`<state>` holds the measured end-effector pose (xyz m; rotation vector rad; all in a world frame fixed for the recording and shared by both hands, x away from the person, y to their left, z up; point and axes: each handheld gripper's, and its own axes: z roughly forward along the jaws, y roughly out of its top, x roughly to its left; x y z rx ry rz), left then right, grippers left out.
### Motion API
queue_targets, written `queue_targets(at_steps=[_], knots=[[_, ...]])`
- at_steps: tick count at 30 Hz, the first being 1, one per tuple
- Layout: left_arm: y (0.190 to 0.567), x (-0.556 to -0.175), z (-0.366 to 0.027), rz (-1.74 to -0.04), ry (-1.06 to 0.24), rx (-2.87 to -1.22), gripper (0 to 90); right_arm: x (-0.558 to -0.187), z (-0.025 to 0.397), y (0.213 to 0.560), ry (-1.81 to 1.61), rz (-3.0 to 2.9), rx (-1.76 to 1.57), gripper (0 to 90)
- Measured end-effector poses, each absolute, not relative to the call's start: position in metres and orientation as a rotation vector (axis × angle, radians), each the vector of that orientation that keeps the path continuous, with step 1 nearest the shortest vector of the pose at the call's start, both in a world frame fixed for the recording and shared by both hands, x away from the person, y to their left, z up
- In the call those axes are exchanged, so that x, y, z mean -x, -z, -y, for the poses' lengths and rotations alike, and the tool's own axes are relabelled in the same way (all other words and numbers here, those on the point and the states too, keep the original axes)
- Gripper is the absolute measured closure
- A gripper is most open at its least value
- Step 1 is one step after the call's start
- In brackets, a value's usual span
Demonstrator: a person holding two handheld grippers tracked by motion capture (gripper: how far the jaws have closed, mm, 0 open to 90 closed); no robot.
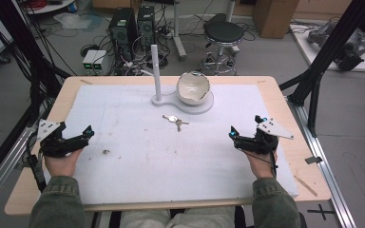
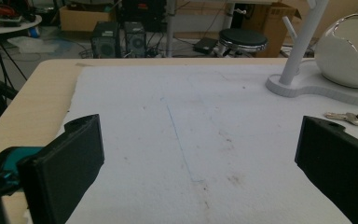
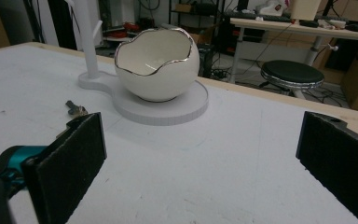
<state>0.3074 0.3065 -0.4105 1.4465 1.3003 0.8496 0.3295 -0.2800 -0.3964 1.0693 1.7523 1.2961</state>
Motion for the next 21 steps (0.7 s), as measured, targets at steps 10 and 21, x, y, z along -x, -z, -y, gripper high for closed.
queue_targets(at_steps=[10, 21], knots=[[0.4110, -0.3080, -0.3058, -1.299, -0.838, -1.453, 1.7, -0.3299, 0.2804, 0.3969, -1.286, -1.762, -1.077, 0.4], [0.4119, -0.3089, -0.3051, -1.301, -0.828, -1.456, 1.7, -0.3279, 0.2821, 0.3956, -1.292, -1.747, -1.092, 0.4]])
